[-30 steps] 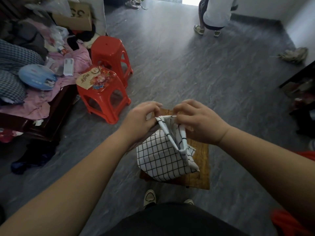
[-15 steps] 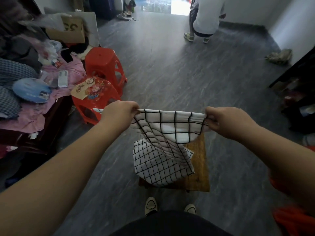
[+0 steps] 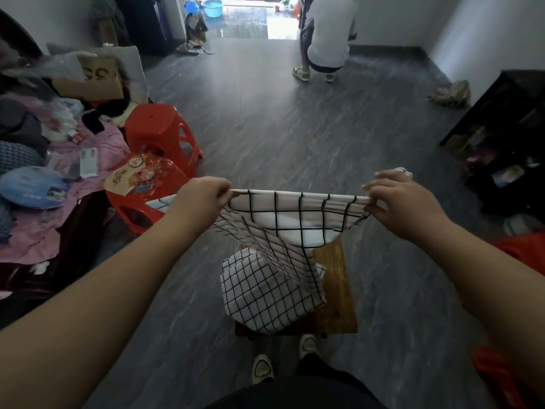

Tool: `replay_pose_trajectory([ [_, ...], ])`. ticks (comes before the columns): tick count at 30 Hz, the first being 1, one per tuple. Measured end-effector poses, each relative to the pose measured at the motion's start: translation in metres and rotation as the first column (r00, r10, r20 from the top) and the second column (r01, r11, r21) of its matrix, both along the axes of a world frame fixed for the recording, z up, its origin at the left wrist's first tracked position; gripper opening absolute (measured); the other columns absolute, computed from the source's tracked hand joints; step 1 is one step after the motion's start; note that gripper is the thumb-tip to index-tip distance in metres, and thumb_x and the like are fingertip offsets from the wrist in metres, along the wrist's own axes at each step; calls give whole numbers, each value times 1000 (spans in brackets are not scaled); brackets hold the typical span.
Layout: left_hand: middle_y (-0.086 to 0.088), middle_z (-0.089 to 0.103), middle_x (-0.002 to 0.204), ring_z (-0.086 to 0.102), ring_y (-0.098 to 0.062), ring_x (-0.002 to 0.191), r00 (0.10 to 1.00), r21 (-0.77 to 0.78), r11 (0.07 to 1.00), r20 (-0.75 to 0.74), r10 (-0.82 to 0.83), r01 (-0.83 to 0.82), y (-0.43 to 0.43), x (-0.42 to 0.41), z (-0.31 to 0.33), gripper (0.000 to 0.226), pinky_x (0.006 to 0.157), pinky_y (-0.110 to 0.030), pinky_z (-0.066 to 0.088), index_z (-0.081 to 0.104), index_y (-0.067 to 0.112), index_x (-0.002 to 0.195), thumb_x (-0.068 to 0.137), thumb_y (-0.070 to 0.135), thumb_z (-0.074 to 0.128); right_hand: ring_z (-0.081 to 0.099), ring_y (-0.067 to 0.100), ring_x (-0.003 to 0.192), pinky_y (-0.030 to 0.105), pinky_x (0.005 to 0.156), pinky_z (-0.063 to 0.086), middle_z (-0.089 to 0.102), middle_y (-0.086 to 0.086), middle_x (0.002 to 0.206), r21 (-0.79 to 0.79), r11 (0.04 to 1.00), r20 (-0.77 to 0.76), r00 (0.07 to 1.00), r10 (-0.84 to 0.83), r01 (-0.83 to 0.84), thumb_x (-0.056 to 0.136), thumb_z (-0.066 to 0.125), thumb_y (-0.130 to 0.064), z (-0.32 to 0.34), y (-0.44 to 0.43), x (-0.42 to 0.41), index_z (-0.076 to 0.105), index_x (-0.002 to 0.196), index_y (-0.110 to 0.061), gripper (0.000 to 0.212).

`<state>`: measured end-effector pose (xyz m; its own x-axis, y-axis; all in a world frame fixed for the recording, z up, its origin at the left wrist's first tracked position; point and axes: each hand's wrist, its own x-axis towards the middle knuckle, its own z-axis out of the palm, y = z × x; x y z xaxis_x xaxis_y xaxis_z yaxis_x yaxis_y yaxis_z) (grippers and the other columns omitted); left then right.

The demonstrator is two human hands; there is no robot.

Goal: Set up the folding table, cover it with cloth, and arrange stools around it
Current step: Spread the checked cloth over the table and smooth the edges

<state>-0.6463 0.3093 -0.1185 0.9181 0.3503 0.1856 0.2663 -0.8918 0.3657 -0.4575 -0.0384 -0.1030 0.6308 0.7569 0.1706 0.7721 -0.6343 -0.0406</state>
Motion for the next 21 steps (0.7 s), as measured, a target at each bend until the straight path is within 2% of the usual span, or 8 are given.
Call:
replay_pose_trajectory([
  [3, -6, 71, 93, 64, -29, 89, 999, 7, 1000, -39, -17, 17, 7, 17, -4, 14, 67, -32, 39, 73, 14, 99, 93, 17, 61, 63, 32, 94, 40, 69, 52, 70, 3, 93, 31, 984, -39, 984, -175, 176, 88, 69, -34, 1, 3, 11, 67, 91, -21, 14],
  [5, -8, 71, 97, 63, -30, 93, 999, -8, 1000, -44, 0, 0, 10, 29, -8, 17, 70, -33, 41, 73, 14, 103, 94, 15, 59, 63, 33, 90, 42, 72, 52, 69, 5, 93, 104, 968, -171, 963, -209, 228, 89, 68, -30, -1, 9, 21, 67, 93, -18, 12],
  [7, -8, 70, 97, 63, -30, 93, 999, -45, 998, -22, 36, -37, 12, 42, -10, 19, 73, -34, 42, 73, 14, 105, 95, 16, 57, 65, 26, 94, 41, 80, 53, 72, 0, 101, 218, 944, -317, 933, -171, 248, 89, 69, -25, -3, 13, 29, 68, 97, -22, 9],
  [9, -9, 70, 97, 63, -30, 94, 994, -108, 988, -3, 108, -107, 16, 56, -10, 19, 76, -34, 43, 74, 14, 105, 97, 19, 57, 66, 20, 87, 40, 78, 54, 72, -4, 94, 281, 918, -415, 898, -146, 279, 89, 69, -23, -6, 16, 39, 65, 92, -28, 7],
  [12, -8, 73, 97, 64, -27, 92, 984, -166, 971, 15, 180, -175, 19, 78, -7, 18, 74, -29, 40, 75, 16, 103, 96, 21, 59, 63, 22, 71, 39, 68, 52, 64, -2, 73, 287, 899, -427, 884, -188, 330, 91, 68, -29, -13, 21, 65, 59, 84, -30, 12],
  [14, -9, 74, 97, 65, -28, 93, 984, -150, 974, 13, 176, -172, 21, 97, -1, 18, 75, -32, 44, 75, 15, 104, 96, 23, 60, 62, 23, 73, 37, 67, 49, 66, -1, 76, 280, 888, -433, 873, -222, 365, 92, 67, -32, -17, 27, 90, 61, 89, -29, 7],
  [17, -13, 73, 99, 66, -33, 93, 988, -71, 986, -4, 152, -152, 30, 131, 10, 20, 80, -41, 51, 75, 12, 107, 96, 21, 61, 61, 27, 81, 37, 72, 49, 67, 2, 85, 156, 914, -421, 862, -282, 375, 93, 67, -28, -20, 36, 131, 65, 99, -24, 7],
  [21, -11, 74, 102, 67, -31, 96, 996, -21, 996, -7, 91, -91, 49, 179, 28, 19, 80, -34, 48, 75, 12, 108, 94, 17, 65, 62, 36, 84, 42, 74, 54, 69, 13, 91, 109, 928, -359, 885, -297, 356, 90, 63, -16, -14, 48, 181, 67, 100, -21, 12],
])
